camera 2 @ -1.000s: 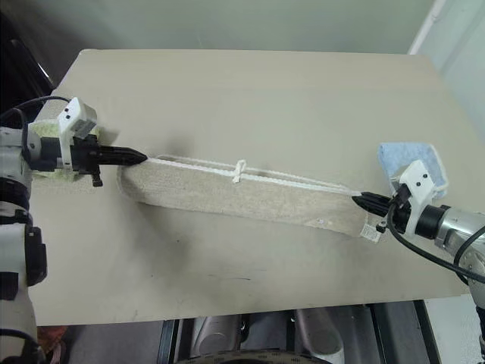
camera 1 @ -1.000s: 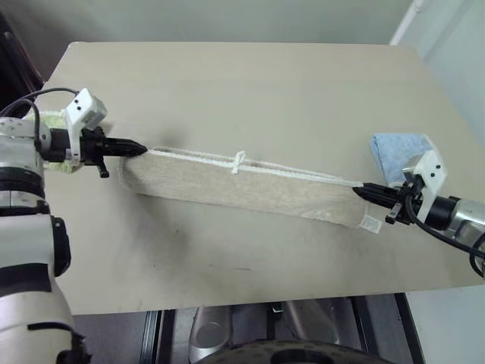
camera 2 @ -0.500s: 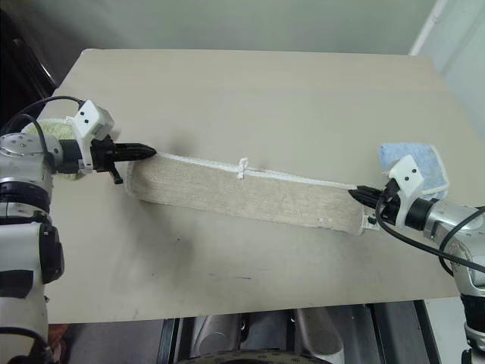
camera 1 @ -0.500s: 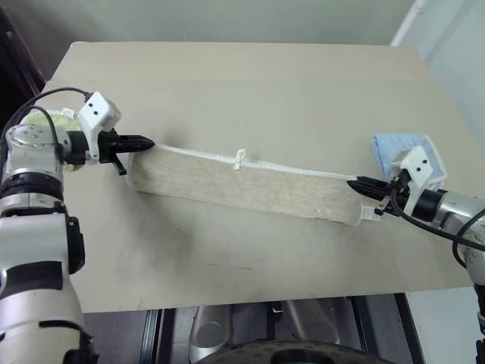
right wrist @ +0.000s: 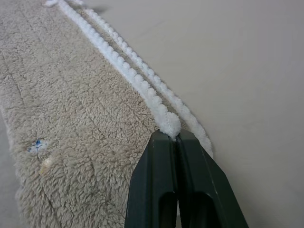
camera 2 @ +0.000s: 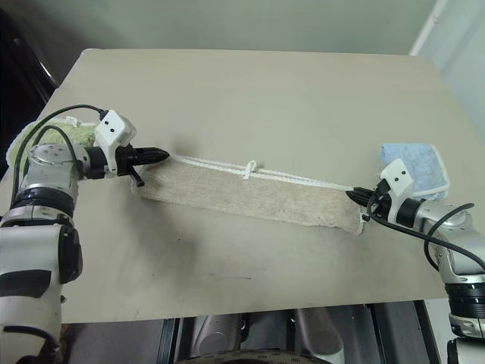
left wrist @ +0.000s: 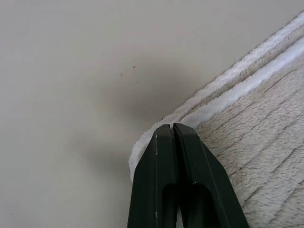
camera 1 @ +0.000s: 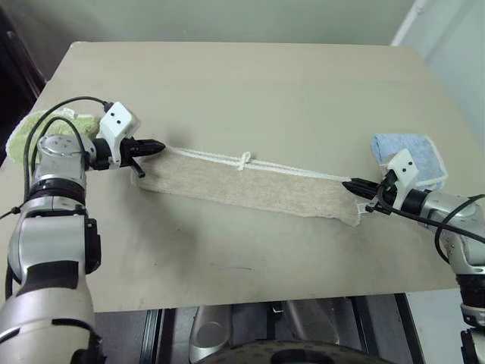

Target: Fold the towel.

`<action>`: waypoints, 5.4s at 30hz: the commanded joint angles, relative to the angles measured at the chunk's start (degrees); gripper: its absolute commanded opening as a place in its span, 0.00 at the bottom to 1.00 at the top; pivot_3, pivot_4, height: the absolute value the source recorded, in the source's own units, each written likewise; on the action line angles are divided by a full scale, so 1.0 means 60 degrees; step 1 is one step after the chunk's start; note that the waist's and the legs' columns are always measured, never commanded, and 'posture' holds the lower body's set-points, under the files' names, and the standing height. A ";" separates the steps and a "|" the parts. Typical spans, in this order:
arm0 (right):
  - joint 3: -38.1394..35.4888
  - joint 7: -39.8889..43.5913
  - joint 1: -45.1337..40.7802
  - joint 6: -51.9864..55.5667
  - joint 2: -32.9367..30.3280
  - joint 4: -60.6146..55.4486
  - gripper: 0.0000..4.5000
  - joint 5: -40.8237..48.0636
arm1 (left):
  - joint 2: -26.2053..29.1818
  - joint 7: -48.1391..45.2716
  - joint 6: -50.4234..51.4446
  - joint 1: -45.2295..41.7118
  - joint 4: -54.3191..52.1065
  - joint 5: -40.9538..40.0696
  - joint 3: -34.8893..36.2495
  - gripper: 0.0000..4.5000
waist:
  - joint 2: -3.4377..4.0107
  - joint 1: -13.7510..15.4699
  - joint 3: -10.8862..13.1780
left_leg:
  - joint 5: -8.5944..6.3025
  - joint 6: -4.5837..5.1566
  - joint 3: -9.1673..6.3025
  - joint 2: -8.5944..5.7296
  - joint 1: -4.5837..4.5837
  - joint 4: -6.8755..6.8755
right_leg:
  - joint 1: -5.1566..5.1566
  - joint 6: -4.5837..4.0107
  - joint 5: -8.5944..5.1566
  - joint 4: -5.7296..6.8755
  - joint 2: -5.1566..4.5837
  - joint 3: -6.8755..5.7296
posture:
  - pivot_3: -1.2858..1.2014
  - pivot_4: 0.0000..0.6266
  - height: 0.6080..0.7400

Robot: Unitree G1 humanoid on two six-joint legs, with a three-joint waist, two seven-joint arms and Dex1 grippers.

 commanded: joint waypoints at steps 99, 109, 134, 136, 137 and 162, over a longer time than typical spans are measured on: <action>-0.2893 -1.0467 0.3393 0.2532 0.2200 -0.1057 0.98 1.4745 | -0.1511 -0.2355 0.3410 0.4100 -1.0479 -0.3542 -0.0451 1.00 | 0.0015 0.0055 0.0007 | -0.0048 0.0097 -0.0007 -0.0040 -0.0014 -0.0013 | 0.0131 0.0047 0.0020 -0.0293 -0.0070 0.0017 | 0.52 0.24 0.72; -0.3056 -0.9900 0.3122 0.3006 0.1588 -0.0438 0.89 1.4743 | -0.1452 -0.2044 0.2942 0.4163 -1.0009 -0.3147 -0.0477 1.00 | 0.0016 0.0081 0.0008 | -0.0053 0.0106 -0.0003 -0.0049 -0.0018 -0.0017 | 0.0130 0.0051 0.0012 -0.0297 -0.0085 0.0017 | 0.52 0.24 0.72; -0.3337 -0.9435 0.3528 0.3834 0.0271 -0.0479 0.01 1.4604 | -0.1520 -0.2025 0.2249 0.3921 -0.9227 -0.2910 -0.0500 1.00 | 0.0025 0.0080 0.0013 | -0.0056 0.0109 0.0003 -0.0052 -0.0018 -0.0052 | 0.0118 0.0048 0.0000 -0.0299 -0.0090 0.0017 | 0.52 0.24 0.72; -0.3480 -0.9204 0.3539 0.4012 -0.0079 -0.0338 0.01 1.4623 | -0.1541 -0.2043 0.2131 0.3838 -0.9056 -0.2857 -0.0524 1.00 | 0.0025 0.0086 0.0013 | -0.0056 0.0109 0.0004 -0.0056 -0.0018 -0.0052 | 0.0119 0.0048 -0.0003 -0.0299 -0.0091 0.0018 | 0.52 0.24 0.72; -0.3525 -0.9139 0.3513 0.4060 -0.0215 -0.0267 0.01 1.4597 | -0.1552 -0.2050 0.2062 0.3798 -0.8960 -0.2838 -0.0531 1.00 | 0.0025 0.0086 0.0013 | -0.0056 0.0110 0.0002 -0.0062 -0.0018 -0.0052 | 0.0120 0.0049 -0.0003 -0.0300 -0.0094 0.0018 | 0.52 0.24 0.72; -0.2015 -0.7401 0.0647 0.4690 -0.1927 -0.3476 0.01 1.1862 | -0.1716 -0.1833 0.1601 0.3716 -0.8594 -0.2732 -0.0555 1.00 | 0.0039 0.0077 0.0015 | -0.0067 0.0136 0.0008 -0.0108 -0.0019 -0.0061 | 0.0115 0.0149 0.0026 -0.0298 -0.0131 0.0018 | 0.52 0.24 0.72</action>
